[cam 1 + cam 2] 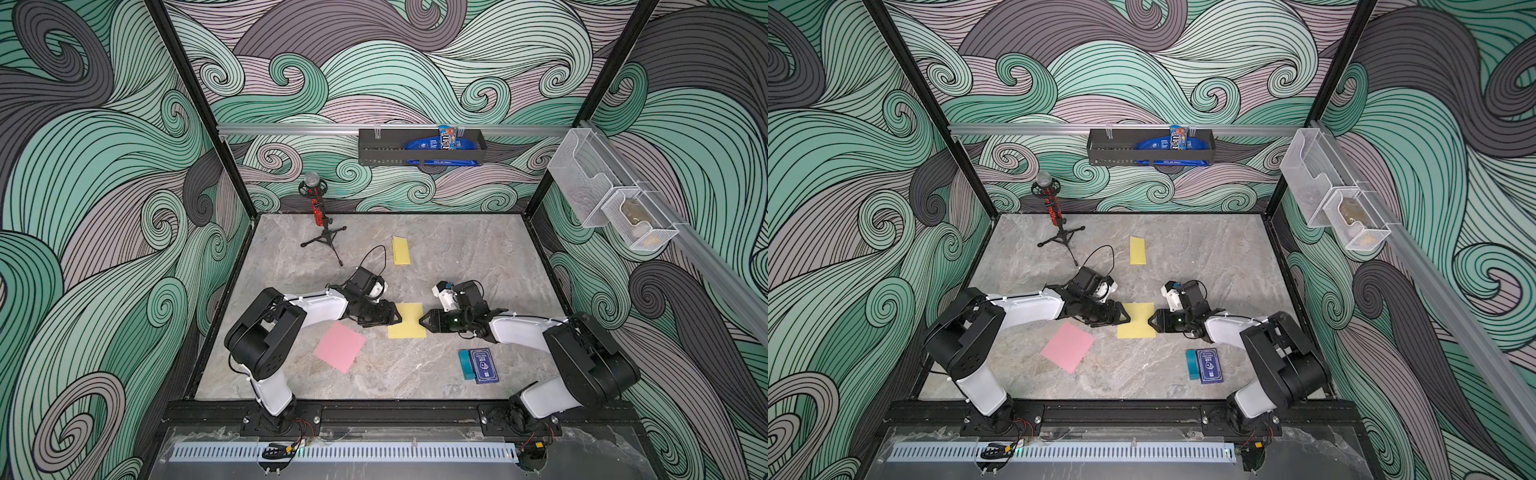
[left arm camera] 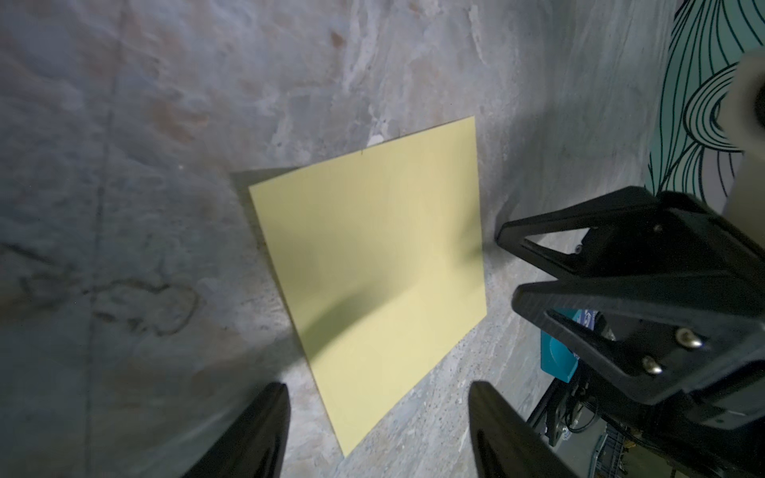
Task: Fold the square paper along the opposite sides
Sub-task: Pick up the paper from the center of the board.
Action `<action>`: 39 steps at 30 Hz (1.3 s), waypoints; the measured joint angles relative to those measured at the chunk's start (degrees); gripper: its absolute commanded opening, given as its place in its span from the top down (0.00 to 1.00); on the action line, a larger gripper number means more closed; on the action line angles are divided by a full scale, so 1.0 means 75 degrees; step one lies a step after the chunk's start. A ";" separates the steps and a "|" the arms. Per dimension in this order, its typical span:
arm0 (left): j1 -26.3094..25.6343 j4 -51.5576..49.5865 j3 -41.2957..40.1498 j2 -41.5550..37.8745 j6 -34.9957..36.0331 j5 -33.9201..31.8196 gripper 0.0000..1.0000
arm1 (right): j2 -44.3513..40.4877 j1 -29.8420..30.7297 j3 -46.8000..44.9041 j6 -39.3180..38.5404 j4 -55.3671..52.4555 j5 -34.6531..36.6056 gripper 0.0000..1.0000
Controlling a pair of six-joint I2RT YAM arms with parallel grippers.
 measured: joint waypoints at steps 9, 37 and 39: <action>-0.0017 0.0160 0.0087 0.0140 0.0047 0.0058 0.27 | 0.0414 0.0323 0.0006 0.0009 0.0746 -0.0309 0.53; 0.0137 -0.0090 0.0087 0.0254 0.0163 -0.0140 0.72 | 0.0557 0.0589 0.0498 0.0096 0.0944 -0.0804 0.54; 0.0259 -0.0219 0.0087 0.0073 0.0166 -0.0050 0.72 | 0.0154 0.0498 0.0606 0.0099 0.0836 -0.0813 0.53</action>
